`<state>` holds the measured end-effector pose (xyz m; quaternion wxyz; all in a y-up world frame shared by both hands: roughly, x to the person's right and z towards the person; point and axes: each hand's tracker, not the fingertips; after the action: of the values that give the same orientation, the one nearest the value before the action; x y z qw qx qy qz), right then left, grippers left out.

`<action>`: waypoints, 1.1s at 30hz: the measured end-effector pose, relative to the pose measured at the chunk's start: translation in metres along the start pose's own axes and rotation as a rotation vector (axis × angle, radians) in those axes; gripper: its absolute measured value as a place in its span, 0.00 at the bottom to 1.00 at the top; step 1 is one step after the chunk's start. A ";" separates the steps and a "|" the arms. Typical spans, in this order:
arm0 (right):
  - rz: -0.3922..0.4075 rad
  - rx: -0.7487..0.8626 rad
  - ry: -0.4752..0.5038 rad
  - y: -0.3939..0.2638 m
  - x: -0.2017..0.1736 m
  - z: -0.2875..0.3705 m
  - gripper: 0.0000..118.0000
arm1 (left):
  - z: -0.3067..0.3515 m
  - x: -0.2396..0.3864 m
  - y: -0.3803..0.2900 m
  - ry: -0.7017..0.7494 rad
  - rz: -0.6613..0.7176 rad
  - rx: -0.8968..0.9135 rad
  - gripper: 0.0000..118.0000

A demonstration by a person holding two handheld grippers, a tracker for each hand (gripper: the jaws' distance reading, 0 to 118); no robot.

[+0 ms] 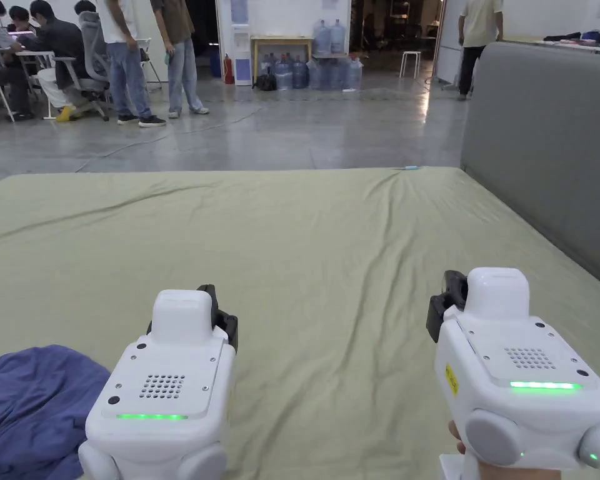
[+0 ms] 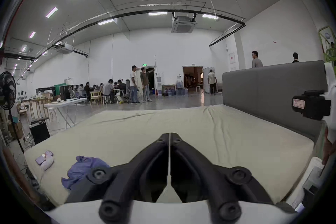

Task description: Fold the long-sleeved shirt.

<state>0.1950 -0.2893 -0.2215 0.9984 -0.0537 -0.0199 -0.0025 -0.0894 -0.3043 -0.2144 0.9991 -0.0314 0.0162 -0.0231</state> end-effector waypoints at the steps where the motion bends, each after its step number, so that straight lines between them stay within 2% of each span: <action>1: -0.009 -0.015 0.026 -0.002 0.006 0.000 0.00 | 0.000 -0.001 -0.001 -0.006 0.017 0.003 0.00; 5: 0.017 -0.017 0.006 -0.004 0.004 -0.001 0.00 | -0.002 -0.005 -0.001 0.004 0.029 0.001 0.00; 10: 0.020 -0.004 0.070 0.001 -0.021 -0.009 0.00 | 0.006 -0.036 0.004 0.079 0.051 0.001 0.00; 14: 0.013 0.009 0.220 0.007 -0.076 -0.016 0.00 | 0.025 -0.086 0.009 0.239 0.030 0.012 0.00; 18: 0.032 0.017 0.392 0.008 -0.148 -0.018 0.00 | 0.054 -0.141 0.016 0.400 0.053 -0.022 0.00; 21: 0.009 0.017 0.525 0.006 -0.190 -0.015 0.00 | 0.074 -0.171 0.016 0.508 0.035 -0.023 0.00; 24: 0.029 0.017 0.584 0.004 -0.221 -0.009 0.00 | 0.086 -0.189 0.011 0.542 0.058 -0.030 0.00; 26: 0.072 0.025 0.600 0.002 -0.232 -0.006 0.00 | 0.088 -0.195 0.006 0.549 0.067 -0.041 0.00; 29: 0.084 0.018 0.620 0.000 -0.244 -0.009 0.00 | 0.080 -0.197 -0.001 0.548 0.068 -0.071 0.00; 30: 0.080 0.013 0.629 -0.001 -0.246 -0.011 0.00 | 0.072 -0.202 -0.004 0.526 0.097 -0.093 0.08; 31: 0.078 0.009 0.634 -0.002 -0.249 -0.013 0.00 | 0.063 -0.208 -0.007 0.514 0.139 -0.129 0.42; 32: 0.078 0.002 0.643 -0.002 -0.251 -0.014 0.00 | 0.046 -0.216 -0.010 0.509 0.177 -0.241 0.66; 33: 0.080 -0.005 0.650 -0.004 -0.252 -0.015 0.00 | 0.028 -0.225 -0.017 0.509 0.219 -0.341 0.77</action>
<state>-0.0564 -0.2937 -0.2463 0.9516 -0.0534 0.3021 0.0197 -0.3142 -0.3086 -0.1780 0.9399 -0.1895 0.2725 0.0805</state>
